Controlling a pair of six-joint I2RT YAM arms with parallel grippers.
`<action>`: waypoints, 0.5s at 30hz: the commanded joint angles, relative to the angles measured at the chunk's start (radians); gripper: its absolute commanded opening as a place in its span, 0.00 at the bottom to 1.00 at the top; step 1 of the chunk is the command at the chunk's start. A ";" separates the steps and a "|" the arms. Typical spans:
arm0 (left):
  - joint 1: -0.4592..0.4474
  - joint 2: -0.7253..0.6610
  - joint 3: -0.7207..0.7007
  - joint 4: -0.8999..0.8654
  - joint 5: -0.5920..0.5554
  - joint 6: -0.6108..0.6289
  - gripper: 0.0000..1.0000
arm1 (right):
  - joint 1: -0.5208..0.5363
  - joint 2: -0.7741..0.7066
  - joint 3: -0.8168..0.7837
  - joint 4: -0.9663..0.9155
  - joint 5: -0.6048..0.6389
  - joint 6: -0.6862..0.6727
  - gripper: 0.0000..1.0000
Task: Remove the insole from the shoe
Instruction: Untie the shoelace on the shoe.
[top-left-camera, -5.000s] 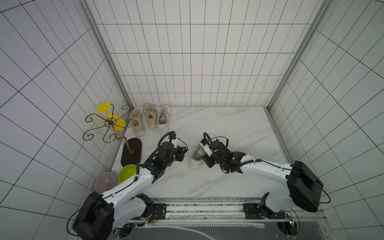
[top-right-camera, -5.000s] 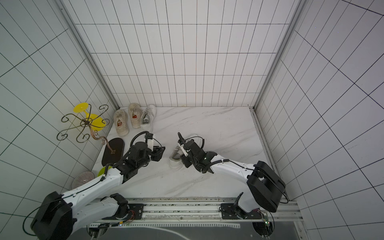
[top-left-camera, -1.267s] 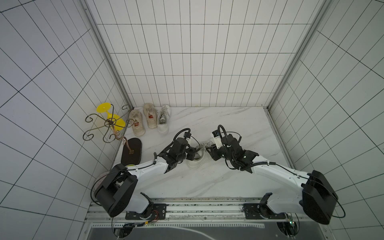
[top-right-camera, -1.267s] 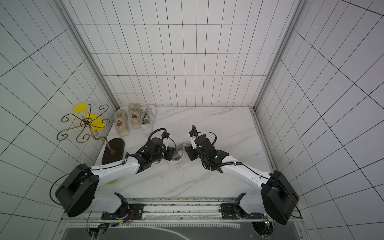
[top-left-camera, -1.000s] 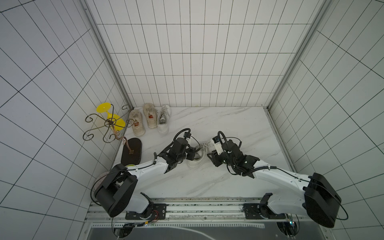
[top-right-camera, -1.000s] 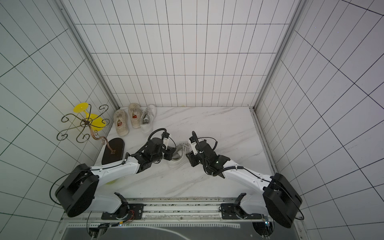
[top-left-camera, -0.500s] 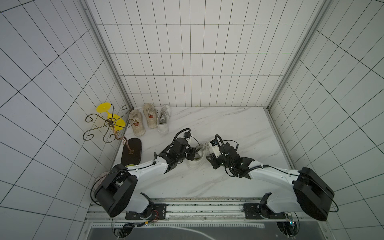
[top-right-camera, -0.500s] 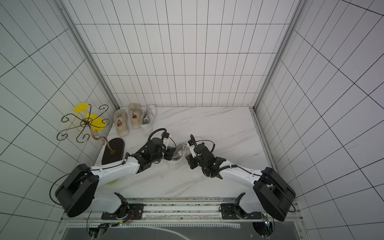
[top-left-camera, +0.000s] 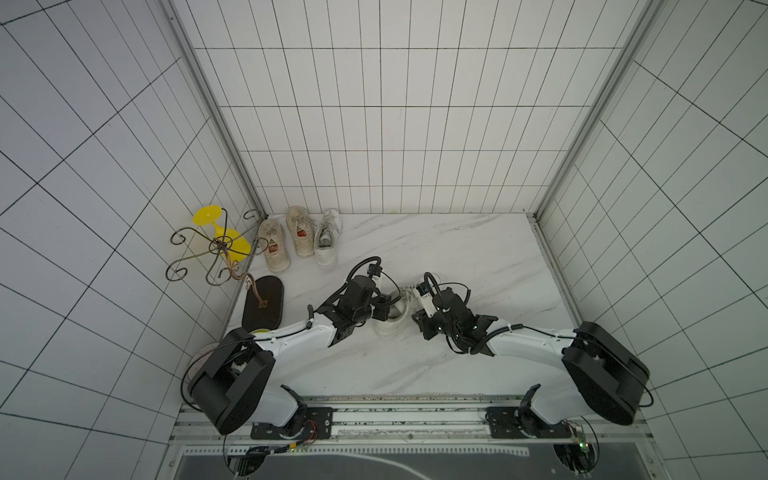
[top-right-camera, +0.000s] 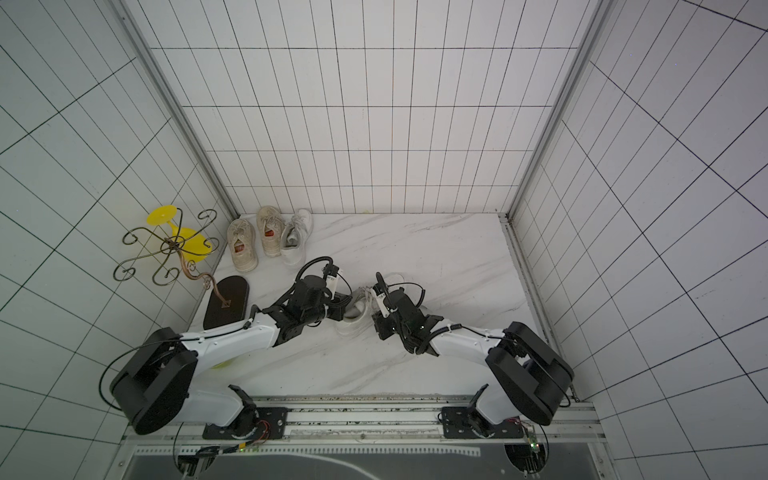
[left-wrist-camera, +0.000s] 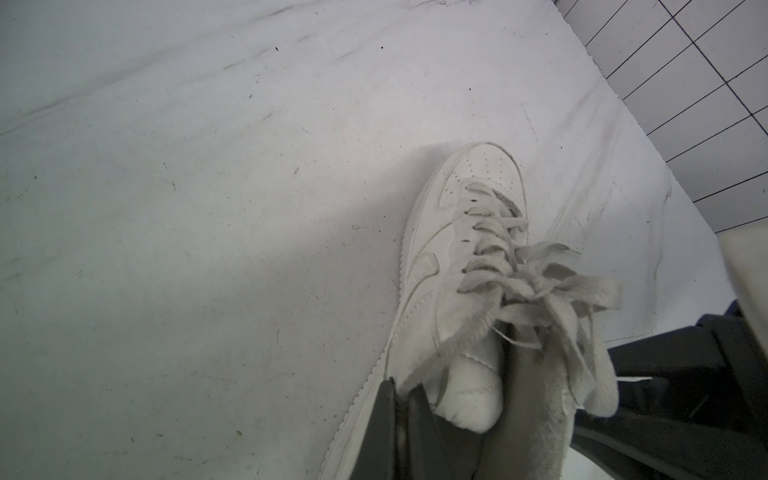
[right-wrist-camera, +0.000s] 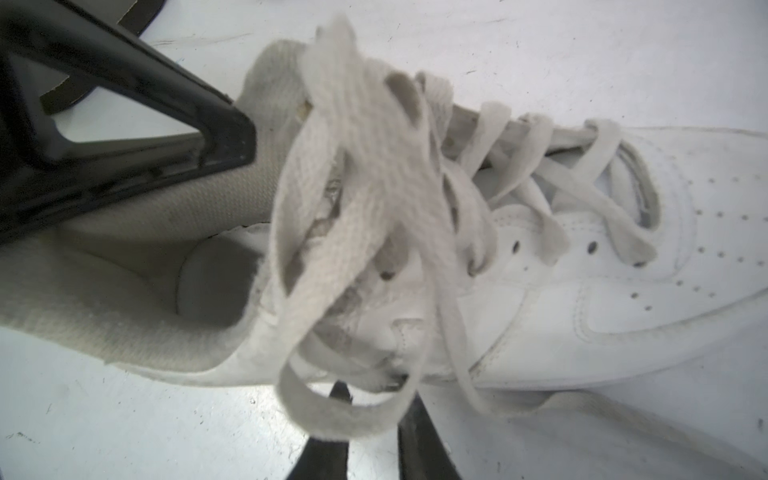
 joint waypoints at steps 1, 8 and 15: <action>-0.001 -0.015 -0.008 -0.024 -0.007 0.006 0.00 | -0.001 0.011 0.016 0.023 0.026 -0.025 0.18; -0.002 -0.021 -0.012 -0.023 -0.015 0.003 0.00 | 0.001 -0.005 0.013 0.025 0.030 -0.010 0.02; -0.002 -0.051 -0.016 -0.062 -0.143 -0.026 0.00 | 0.012 -0.060 -0.026 0.003 0.065 0.028 0.00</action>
